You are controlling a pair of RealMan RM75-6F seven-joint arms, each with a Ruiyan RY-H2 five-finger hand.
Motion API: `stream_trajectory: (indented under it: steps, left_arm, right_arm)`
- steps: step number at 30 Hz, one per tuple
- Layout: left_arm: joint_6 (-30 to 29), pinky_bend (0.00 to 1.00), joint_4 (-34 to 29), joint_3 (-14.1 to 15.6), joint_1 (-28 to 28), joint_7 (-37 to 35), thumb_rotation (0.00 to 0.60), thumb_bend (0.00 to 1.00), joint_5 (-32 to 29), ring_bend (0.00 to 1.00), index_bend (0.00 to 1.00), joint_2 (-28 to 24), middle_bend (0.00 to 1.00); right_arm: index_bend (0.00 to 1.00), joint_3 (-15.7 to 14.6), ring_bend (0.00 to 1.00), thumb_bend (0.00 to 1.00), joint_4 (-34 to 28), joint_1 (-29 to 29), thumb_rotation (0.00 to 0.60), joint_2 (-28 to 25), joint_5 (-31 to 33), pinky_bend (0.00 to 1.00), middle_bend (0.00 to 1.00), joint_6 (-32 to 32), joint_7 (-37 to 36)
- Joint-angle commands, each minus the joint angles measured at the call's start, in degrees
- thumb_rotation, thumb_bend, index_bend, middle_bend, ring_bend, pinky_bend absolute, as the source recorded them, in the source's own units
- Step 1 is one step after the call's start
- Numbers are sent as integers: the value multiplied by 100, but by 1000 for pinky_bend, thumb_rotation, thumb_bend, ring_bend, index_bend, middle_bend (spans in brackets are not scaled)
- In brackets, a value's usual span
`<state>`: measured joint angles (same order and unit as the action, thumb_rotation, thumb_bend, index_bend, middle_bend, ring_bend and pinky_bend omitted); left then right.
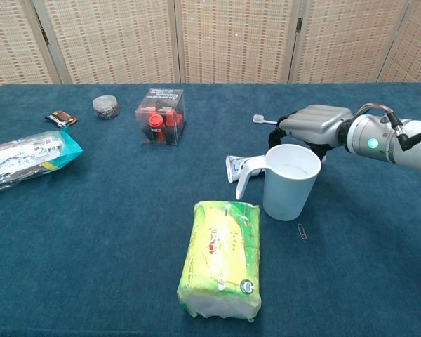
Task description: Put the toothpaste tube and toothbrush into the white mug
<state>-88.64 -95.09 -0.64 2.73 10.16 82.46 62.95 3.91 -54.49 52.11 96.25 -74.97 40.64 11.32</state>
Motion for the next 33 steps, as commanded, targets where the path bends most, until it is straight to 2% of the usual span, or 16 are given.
stream_trajectory:
  steps: [1, 7, 17, 18, 21, 23, 25, 33]
  left_arm:
    - [3, 134, -8, -1, -3, 11, 600, 314, 1, 37, 188, 0, 45]
    - [-21, 134, -22, -3, 11, 12, 600, 314, -3, 37, 188, -8, 45]
    - [-15, 135, -12, 9, 7, 18, 600, 314, 29, 37, 188, 4, 45]
    - [-8, 134, -12, 10, 2, 26, 600, 314, 31, 37, 188, 7, 45]
    - [18, 135, -27, 12, -23, 55, 600, 314, 55, 37, 188, 23, 45]
    - [22, 134, -47, 11, -38, 80, 600, 314, 79, 37, 188, 30, 45]
    - [9, 134, -60, 5, -43, 84, 600, 314, 96, 37, 188, 31, 44]
    - [-26, 134, -38, 15, 1, 43, 600, 314, 57, 37, 188, 14, 44]
  right_arm:
    - [388, 4, 125, 201, 185, -18, 600, 121, -39, 130, 296, 1, -53]
    - [516, 9, 164, 254, 528, -119, 600, 243, -145, 148, 363, 152, -230]
    - [521, -67, 171, 252, 505, -420, 600, -366, -190, 157, 363, 223, -386]
    - [473, -63, 171, 240, 463, -431, 600, -439, -150, 157, 345, 155, -380]
    - [166, -5, 159, 205, 193, -452, 600, -631, -12, 157, 274, 14, -326]
    - [27, 16, 143, 196, -14, -459, 600, -703, 3, 157, 249, 32, -243]
    - [0, 30, 137, 193, -163, -459, 600, -717, 9, 157, 243, 58, -143]
    - [21, 104, 137, 193, -249, -415, 600, -507, 103, 157, 243, 64, 143]
